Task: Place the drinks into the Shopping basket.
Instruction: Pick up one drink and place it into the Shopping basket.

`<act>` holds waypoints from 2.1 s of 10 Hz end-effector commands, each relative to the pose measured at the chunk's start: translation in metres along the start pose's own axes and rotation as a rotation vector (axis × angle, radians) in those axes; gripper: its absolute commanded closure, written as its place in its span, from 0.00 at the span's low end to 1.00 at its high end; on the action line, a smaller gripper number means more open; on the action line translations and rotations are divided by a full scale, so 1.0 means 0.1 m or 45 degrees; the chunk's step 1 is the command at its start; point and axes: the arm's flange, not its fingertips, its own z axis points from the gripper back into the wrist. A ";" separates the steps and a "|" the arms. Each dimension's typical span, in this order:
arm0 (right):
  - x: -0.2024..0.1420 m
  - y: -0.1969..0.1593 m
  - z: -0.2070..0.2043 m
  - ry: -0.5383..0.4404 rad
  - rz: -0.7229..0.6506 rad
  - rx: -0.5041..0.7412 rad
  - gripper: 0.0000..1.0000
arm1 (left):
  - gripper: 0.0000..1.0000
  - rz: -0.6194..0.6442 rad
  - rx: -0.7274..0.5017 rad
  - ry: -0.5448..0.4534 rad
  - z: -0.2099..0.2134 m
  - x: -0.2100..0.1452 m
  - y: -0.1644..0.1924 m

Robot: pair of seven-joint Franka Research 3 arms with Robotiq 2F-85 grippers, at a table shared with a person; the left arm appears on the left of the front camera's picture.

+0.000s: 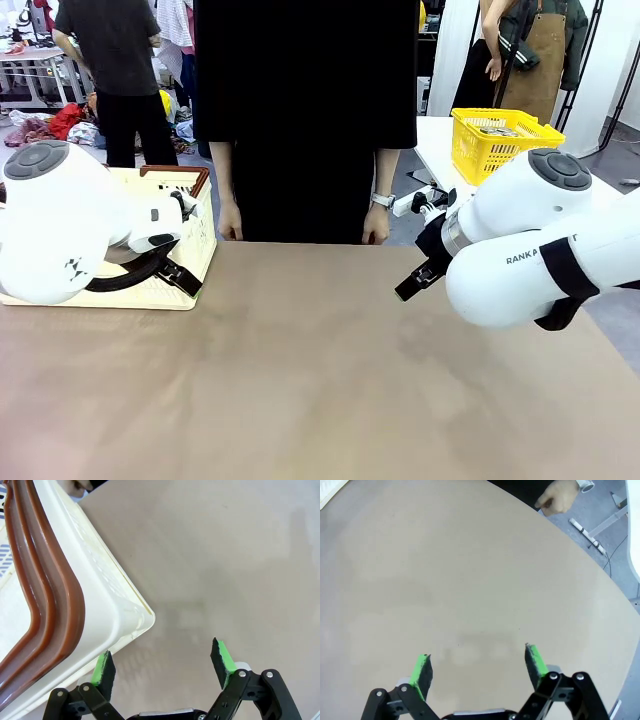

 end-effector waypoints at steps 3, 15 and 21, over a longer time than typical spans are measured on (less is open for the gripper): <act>0.00 0.00 0.00 0.000 -0.001 0.000 0.00 | 0.00 0.002 0.002 -0.004 0.01 0.01 0.01; -0.47 -0.89 1.75 0.156 -0.809 0.934 0.00 | 0.00 0.653 -1.029 0.012 2.00 -0.43 0.64; -2.53 -2.00 2.78 -0.314 -1.522 0.834 0.00 | 0.00 1.377 -1.221 -0.745 2.65 -2.74 2.35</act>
